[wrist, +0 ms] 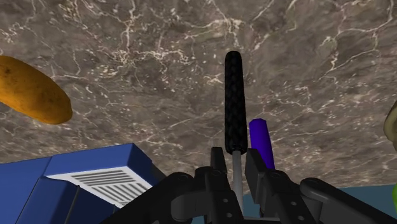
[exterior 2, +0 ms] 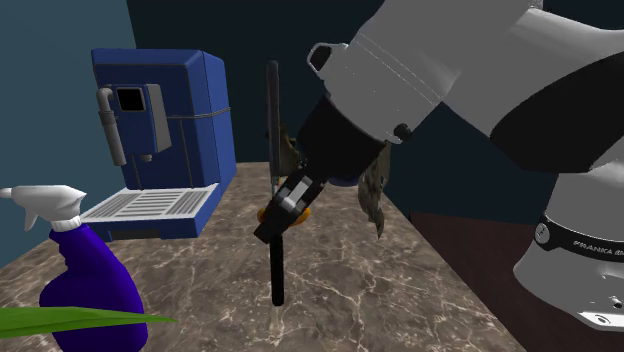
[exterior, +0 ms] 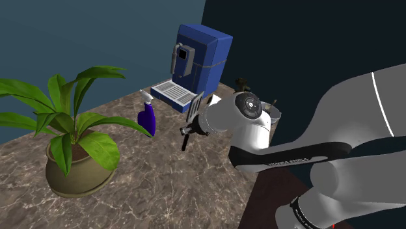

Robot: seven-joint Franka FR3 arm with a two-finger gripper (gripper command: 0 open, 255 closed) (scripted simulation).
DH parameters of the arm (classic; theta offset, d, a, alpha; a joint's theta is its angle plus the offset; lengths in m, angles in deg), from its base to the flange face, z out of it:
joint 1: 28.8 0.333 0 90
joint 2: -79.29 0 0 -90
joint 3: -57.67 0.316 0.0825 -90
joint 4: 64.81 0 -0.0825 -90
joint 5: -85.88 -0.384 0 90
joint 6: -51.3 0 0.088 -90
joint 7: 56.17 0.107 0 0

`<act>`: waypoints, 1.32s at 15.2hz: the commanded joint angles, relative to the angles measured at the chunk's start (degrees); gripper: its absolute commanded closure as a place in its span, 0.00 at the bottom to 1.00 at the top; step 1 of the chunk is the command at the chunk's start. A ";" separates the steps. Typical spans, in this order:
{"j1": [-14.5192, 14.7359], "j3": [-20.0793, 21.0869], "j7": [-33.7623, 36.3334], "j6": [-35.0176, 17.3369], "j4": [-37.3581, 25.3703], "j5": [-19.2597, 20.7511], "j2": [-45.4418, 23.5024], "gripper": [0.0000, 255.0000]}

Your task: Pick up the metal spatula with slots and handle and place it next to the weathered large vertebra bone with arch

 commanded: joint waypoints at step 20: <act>24.69 -25.45 -13.08 17.29 -5.88 -10.09 5.57 1.00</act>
